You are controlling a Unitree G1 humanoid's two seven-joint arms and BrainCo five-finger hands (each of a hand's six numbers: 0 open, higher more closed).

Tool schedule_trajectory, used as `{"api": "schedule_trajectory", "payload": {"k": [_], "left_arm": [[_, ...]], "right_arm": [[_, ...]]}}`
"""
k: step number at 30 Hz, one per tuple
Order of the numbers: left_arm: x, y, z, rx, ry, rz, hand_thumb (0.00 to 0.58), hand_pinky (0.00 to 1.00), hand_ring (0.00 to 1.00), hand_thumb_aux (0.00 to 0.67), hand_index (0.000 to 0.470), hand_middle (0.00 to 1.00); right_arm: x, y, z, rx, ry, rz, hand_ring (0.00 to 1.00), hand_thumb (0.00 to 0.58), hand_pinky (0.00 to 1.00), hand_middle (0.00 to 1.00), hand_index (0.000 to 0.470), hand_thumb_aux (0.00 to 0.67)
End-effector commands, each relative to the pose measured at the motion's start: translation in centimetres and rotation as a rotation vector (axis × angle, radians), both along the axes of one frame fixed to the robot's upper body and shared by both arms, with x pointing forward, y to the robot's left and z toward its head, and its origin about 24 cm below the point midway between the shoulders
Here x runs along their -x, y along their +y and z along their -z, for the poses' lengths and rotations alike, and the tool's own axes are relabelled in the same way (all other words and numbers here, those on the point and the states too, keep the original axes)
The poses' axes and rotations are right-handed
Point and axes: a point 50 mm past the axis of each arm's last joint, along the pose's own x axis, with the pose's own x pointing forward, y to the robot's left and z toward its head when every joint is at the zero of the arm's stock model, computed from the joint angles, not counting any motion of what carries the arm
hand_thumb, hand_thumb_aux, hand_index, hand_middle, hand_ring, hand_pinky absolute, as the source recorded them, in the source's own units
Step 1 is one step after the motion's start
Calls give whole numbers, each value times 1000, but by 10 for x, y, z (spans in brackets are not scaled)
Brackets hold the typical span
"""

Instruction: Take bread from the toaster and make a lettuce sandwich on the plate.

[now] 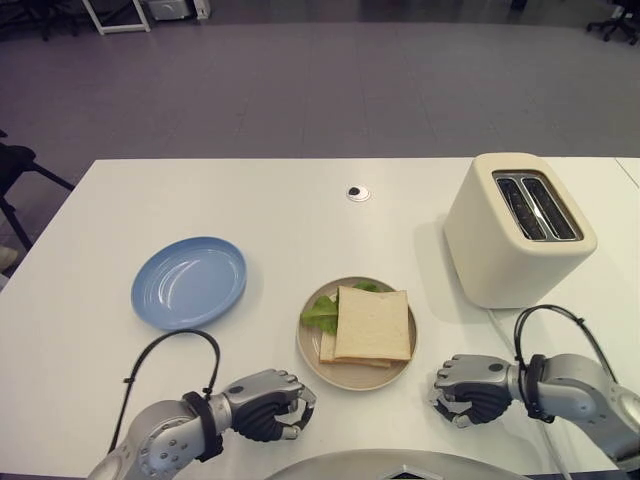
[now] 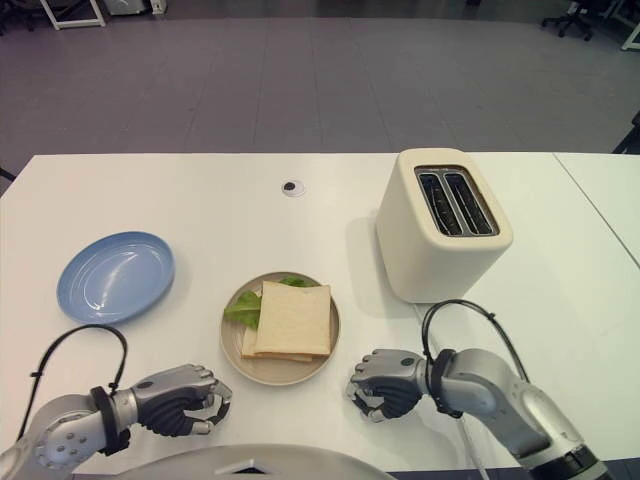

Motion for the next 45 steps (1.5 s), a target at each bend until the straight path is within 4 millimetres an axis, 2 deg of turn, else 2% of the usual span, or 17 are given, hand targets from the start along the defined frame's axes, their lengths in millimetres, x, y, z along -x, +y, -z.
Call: {"api": "schedule_trajectory", "payload": {"k": [1,6,12,19,24,26,27,28,29,30,31,32,34,36,37,40,45], "left_arm": [[-14,-3,21,-130,-78,42,580,1000,1000,670,470,1000],[-40,-9,29,-169,-222,44,580,1000,1000,670,470,1000],[-84,-16,32,-184,-375,-21,580,1000,1000,670,470,1000],[-133,-18,35,-151,-451,-89,580,1000,1000,670,470,1000],[-146,-10,41,-130,-478,-104,580,1000,1000,670,470,1000],[-145,-7,36,-106,-512,-109,580,1000,1000,670,470,1000],[-143,-7,31,-86,-533,-111,580,1000,1000,670,470,1000],[-139,-7,24,-44,-549,-121,530,1000,1000,473,332,1000],[-134,-7,16,5,-563,-135,516,1000,1000,447,313,1000],[-124,-7,5,67,-582,-156,506,1000,1000,431,302,1000],[-112,-5,-7,132,-602,-180,458,553,553,363,254,553],[-99,-3,-19,197,-621,-212,313,0,0,215,151,0],[-70,1,-42,410,-621,-313,104,0,0,63,44,0],[-53,-1,-55,674,-559,-387,0,0,0,0,0,0],[-50,-3,-58,798,-507,-412,0,0,0,0,0,0],[-56,-11,-54,1059,-311,-435,0,0,0,0,0,0],[-62,-12,-50,1168,-200,-448,0,0,0,0,0,0]], "right_arm": [[3,0,33,108,1,46,1000,580,1000,1000,470,670],[-5,17,51,20,6,90,1000,580,1000,1000,470,670],[-52,37,61,-103,-22,256,988,580,988,988,470,670],[-105,48,59,-149,-91,336,973,580,973,973,470,670],[-115,55,50,-214,-151,336,957,580,957,957,470,670],[-111,55,40,-287,-170,333,961,577,961,961,437,623],[-109,53,31,-330,-195,341,957,548,957,957,359,512],[-106,48,22,-365,-226,350,957,466,957,957,262,373],[-103,42,13,-392,-258,359,957,395,957,957,205,292],[-99,34,1,-421,-295,366,945,104,945,945,44,63],[-93,25,-9,-444,-313,371,937,0,937,937,0,0],[-82,16,-17,-481,-290,364,945,0,945,945,0,0],[-57,3,-30,-663,-146,370,871,0,871,871,0,0],[-50,-5,-35,-815,-85,414,463,0,463,463,0,0],[-53,-4,-37,-921,-52,460,47,0,47,47,0,0],[-60,7,-40,-1231,67,548,0,0,0,0,0,0],[-57,9,-40,-1330,126,527,0,0,0,0,0,0]]}}
